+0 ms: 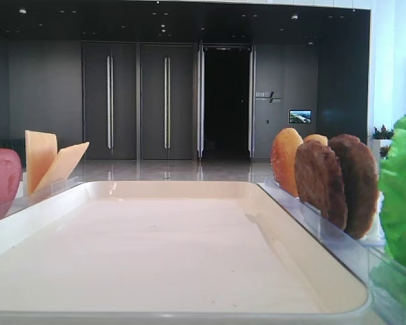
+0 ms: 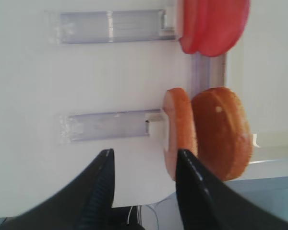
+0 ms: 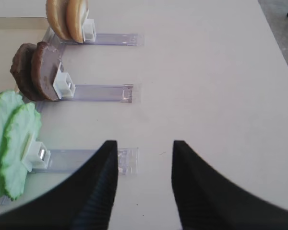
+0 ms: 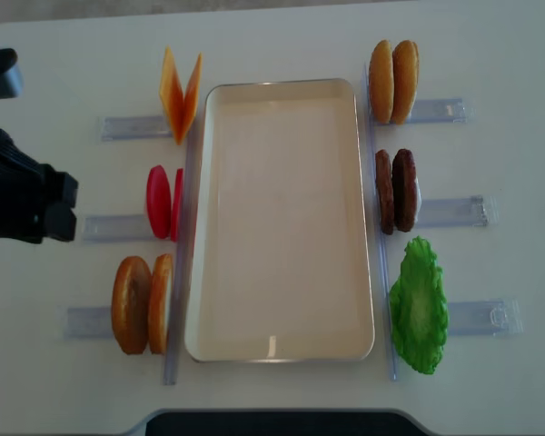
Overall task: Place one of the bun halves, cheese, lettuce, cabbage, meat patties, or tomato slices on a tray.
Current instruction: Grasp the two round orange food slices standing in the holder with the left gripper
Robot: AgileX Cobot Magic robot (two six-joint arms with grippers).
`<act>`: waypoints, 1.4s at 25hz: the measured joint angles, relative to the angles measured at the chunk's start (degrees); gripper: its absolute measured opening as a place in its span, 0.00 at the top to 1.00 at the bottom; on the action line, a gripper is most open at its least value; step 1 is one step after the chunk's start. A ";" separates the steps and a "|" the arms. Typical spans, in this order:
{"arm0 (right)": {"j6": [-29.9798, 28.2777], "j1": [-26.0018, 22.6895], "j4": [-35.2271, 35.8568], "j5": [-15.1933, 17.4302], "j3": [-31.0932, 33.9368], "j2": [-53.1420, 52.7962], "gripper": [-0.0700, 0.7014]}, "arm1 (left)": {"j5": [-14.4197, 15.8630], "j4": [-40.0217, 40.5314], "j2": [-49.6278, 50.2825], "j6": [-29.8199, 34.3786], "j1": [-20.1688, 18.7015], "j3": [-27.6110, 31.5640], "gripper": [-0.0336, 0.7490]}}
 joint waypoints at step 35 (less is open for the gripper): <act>0.00 0.00 0.00 0.00 0.00 0.00 0.53 | -5.97 2.92 10.24 -21.16 -27.40 3.02 0.37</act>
